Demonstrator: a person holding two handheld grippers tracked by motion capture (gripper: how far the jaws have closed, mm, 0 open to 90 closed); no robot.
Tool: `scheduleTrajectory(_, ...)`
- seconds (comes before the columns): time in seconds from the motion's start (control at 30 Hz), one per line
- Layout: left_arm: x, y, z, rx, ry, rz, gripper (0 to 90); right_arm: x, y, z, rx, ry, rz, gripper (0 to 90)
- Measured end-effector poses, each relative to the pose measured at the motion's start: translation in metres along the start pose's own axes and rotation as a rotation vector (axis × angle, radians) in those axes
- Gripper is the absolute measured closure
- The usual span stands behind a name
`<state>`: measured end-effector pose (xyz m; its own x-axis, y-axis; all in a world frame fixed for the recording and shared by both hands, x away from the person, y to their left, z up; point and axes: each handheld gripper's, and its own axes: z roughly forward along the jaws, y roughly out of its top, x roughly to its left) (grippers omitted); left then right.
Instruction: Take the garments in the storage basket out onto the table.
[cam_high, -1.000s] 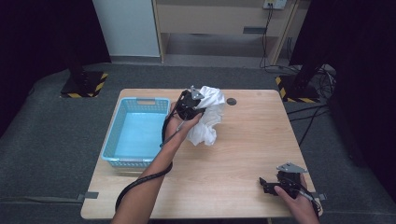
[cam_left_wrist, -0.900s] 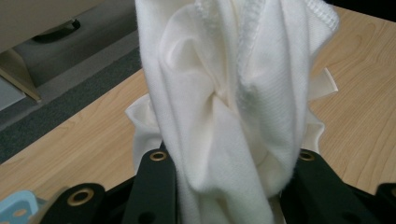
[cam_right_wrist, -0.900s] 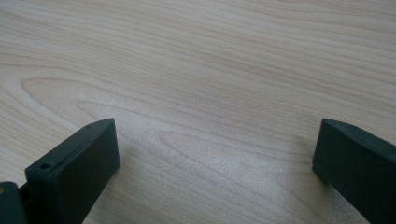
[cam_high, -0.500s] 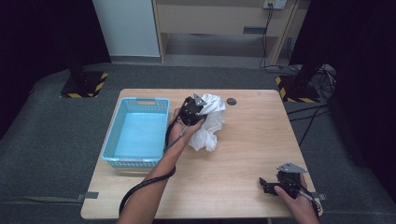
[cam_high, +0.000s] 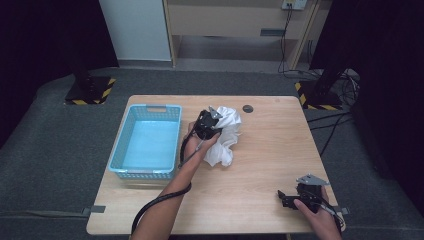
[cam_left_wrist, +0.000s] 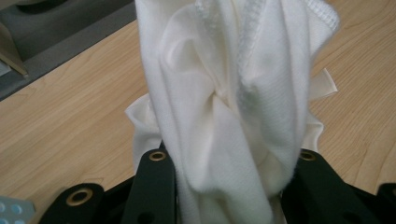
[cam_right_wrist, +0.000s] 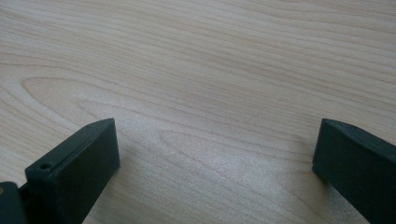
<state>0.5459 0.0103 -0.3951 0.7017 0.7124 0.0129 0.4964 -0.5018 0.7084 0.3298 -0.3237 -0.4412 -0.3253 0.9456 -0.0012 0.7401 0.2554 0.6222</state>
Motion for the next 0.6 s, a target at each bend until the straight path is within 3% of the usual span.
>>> scheduleTrajectory(0.27,-0.001,-0.004,0.007,0.014,-0.002,-0.014,63.8,0.0,0.0,0.0,0.001,0.001,-0.001,0.4)
scheduleTrajectory(0.6,-0.001,-0.005,0.013,0.029,0.001,-0.023,55.8,0.0,0.0,0.0,0.001,0.001,-0.001,0.4)
